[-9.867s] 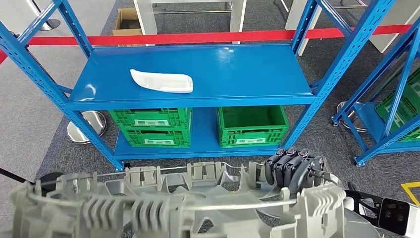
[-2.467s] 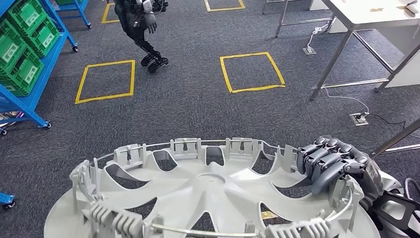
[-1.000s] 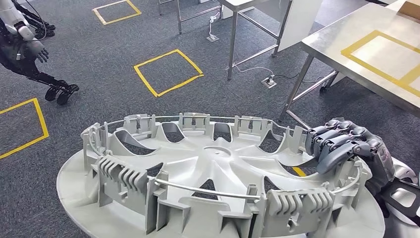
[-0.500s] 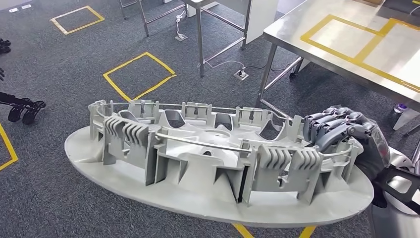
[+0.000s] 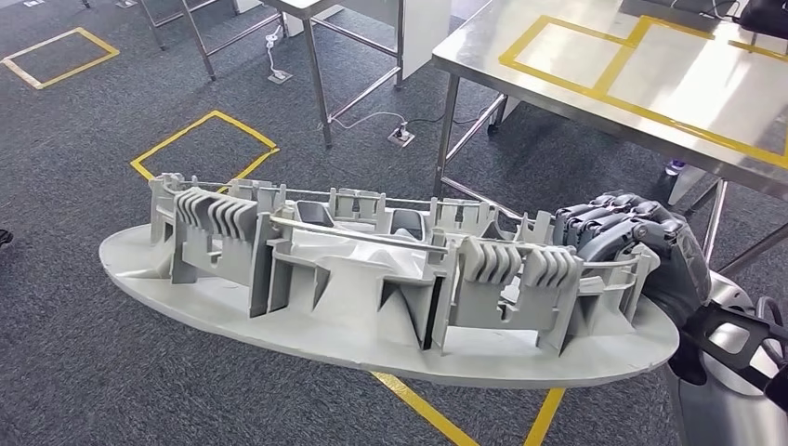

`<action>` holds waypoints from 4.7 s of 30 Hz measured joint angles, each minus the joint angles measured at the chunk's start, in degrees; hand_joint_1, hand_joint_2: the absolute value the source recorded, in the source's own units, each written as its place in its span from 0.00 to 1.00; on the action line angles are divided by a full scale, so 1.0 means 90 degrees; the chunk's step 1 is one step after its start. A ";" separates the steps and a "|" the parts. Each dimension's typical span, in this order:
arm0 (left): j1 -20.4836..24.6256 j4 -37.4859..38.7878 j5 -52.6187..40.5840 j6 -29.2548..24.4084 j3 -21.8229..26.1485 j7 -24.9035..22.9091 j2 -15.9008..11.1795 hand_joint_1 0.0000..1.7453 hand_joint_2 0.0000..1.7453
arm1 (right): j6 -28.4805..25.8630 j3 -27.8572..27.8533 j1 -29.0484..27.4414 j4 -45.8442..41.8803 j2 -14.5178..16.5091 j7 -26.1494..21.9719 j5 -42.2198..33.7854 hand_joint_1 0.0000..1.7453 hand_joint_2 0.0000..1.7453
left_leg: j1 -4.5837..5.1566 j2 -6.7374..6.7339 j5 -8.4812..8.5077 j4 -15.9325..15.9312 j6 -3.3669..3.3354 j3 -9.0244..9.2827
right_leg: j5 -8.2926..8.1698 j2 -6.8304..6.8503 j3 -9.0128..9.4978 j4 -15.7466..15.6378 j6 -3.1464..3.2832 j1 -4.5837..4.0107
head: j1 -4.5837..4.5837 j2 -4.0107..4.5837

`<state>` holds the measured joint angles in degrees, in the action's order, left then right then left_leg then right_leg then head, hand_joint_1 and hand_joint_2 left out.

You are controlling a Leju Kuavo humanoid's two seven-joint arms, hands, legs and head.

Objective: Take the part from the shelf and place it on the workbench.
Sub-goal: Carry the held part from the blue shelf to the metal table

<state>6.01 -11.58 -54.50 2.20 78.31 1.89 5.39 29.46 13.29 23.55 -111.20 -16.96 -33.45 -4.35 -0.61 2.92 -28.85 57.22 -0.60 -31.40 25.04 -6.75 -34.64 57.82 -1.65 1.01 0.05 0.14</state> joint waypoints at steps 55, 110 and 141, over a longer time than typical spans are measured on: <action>-0.0060 -0.0007 -0.0038 0.0034 0.0015 -0.0096 0.0012 0.00 1.00 | -0.0206 0.0168 0.0123 0.0204 0.0180 0.0104 0.0078 1.00 1.00 | 0.0025 -0.0321 -0.0355 0.1048 0.0110 -0.0509 | 0.0007 0.0569 0.0047 0.0018 0.0273 -0.0014 | -0.0015 0.0000; -0.0057 -0.0007 -0.0126 0.0118 -0.0007 -0.0040 -0.0024 0.00 1.00 | -0.0492 0.0335 0.0088 0.0217 0.0312 -0.0021 0.0345 1.00 1.00 | 0.0005 -0.0353 -0.0533 0.0947 0.0168 -0.0155 | 0.0097 0.0748 -0.0013 0.0120 0.0315 -0.0034 | 0.0021 0.0001; -0.0087 -0.0008 -0.0229 0.0154 -0.0056 0.0023 -0.0102 0.00 1.00 | -0.1271 0.0587 -0.0081 0.0264 0.0274 0.0003 0.0825 1.00 1.00 | 0.0023 -0.0290 -0.0627 0.1102 0.0188 -0.0255 | 0.0058 0.0860 -0.0104 0.0152 0.0302 -0.0010 | 0.0022 0.0001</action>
<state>5.23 -11.66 -56.56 3.58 77.81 2.10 4.48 18.02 18.57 22.82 -108.83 -14.49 -33.42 3.08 -0.40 0.31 -34.49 67.13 1.09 -33.70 25.56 0.99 -35.58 59.19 1.07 0.92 0.25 0.15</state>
